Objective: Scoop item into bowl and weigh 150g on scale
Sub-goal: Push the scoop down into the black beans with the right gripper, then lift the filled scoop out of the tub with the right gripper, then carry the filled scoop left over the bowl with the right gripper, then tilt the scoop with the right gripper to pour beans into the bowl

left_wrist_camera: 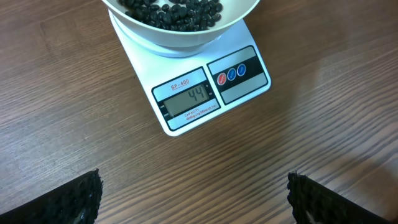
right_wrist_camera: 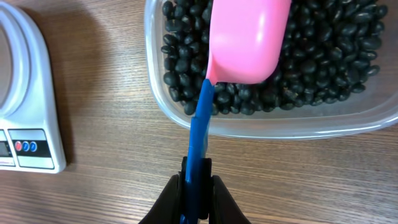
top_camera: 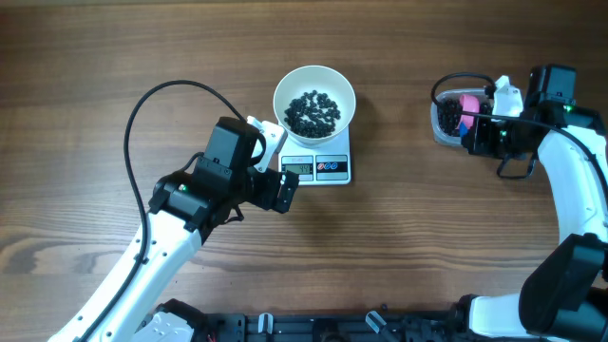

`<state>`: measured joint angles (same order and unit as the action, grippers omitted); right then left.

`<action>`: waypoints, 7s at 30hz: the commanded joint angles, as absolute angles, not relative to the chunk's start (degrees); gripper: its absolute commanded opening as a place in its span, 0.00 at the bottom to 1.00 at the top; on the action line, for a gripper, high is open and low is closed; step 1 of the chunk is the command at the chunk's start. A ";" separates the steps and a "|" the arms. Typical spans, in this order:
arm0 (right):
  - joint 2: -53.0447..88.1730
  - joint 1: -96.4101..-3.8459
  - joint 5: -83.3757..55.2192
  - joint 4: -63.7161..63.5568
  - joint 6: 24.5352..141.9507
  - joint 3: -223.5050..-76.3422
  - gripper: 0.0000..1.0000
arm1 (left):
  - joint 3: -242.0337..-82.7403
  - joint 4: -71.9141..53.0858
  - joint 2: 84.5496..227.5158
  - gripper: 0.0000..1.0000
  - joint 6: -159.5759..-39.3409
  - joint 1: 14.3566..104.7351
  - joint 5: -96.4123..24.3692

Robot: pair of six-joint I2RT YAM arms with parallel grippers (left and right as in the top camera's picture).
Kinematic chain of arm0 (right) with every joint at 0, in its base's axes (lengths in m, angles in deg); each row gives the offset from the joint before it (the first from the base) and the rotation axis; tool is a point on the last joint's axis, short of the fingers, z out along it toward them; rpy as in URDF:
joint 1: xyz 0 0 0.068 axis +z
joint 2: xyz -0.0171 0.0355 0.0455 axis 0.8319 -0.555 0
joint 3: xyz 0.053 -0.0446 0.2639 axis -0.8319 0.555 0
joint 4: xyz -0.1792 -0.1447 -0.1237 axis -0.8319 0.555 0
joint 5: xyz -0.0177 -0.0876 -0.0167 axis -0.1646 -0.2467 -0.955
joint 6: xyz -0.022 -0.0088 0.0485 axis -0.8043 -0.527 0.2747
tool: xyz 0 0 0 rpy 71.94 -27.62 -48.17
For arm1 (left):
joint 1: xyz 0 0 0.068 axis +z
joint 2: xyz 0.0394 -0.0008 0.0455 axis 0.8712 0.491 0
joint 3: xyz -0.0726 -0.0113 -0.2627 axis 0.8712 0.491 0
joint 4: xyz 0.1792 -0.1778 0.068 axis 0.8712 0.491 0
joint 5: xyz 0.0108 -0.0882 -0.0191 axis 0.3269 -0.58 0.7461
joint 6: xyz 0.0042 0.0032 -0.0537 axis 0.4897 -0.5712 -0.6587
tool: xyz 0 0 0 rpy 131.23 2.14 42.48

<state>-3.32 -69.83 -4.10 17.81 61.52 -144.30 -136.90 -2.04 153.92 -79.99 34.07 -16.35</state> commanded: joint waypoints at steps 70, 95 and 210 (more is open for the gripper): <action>-4.15 -81.07 18.52 20.35 55.88 -143.62 0.04 | -137.97 -2.21 154.16 1.00 -80.15 33.81 -15.83; -4.15 -87.12 24.55 19.27 59.07 -143.42 0.04 | -137.97 -2.21 154.16 1.00 -80.15 33.81 -15.83; 1.25 -44.98 15.79 -7.98 78.08 -143.55 0.04 | -137.97 -2.21 154.16 1.00 -80.17 33.81 -15.83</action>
